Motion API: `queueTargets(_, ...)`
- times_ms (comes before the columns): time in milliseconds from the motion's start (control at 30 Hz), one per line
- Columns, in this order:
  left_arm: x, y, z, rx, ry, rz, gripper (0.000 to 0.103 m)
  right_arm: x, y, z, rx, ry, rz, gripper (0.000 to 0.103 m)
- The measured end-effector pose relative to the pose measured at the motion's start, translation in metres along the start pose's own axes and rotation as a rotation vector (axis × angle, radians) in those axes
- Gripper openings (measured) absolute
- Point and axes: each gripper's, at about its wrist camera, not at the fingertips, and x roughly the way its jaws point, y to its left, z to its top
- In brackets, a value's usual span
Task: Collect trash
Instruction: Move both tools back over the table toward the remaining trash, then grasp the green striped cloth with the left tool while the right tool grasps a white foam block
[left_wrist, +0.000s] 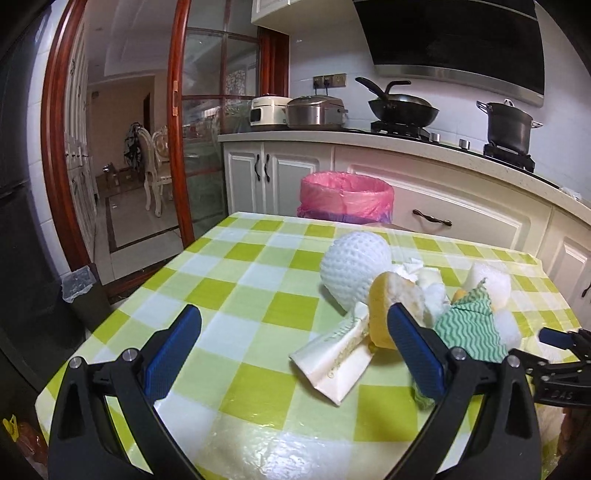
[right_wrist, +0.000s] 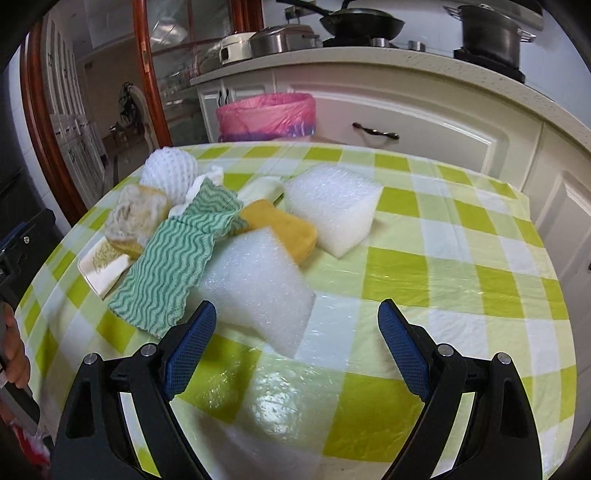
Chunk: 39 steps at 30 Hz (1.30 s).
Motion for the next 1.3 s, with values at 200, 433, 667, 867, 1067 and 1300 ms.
queueTargets(200, 0.002, -0.011, -0.001, 0.040, -0.002, -0.013, 0.098, 0.021, 0.011, 0.010, -0.061, 0.030, 0.021, 0.085)
queueTargets(433, 0.007, -0.016, -0.003, 0.050, 0.010, -0.021, 0.098, 0.037, 0.022, 0.021, -0.106, 0.039, 0.061, 0.085)
queueTargets(667, 0.009, -0.027, -0.002, 0.084, 0.016, -0.025, 0.098, 0.039, 0.031, 0.031, -0.133, 0.001, 0.118, 0.066)
queueTargets(867, 0.009, -0.048, -0.004, 0.102, 0.025, -0.061, 0.098, 0.016, 0.019, 0.029, -0.099, -0.066, 0.151, 0.061)
queueTargets(1067, 0.015, -0.087, -0.008, 0.108, 0.069, -0.152, 0.093, -0.016, -0.012, 0.023, -0.033, -0.113, 0.151, 0.060)
queueTargets(1300, 0.032, -0.128, -0.012, 0.125, 0.117, -0.217, 0.084, -0.041, -0.050, 0.014, 0.039, -0.151, 0.099, 0.060)
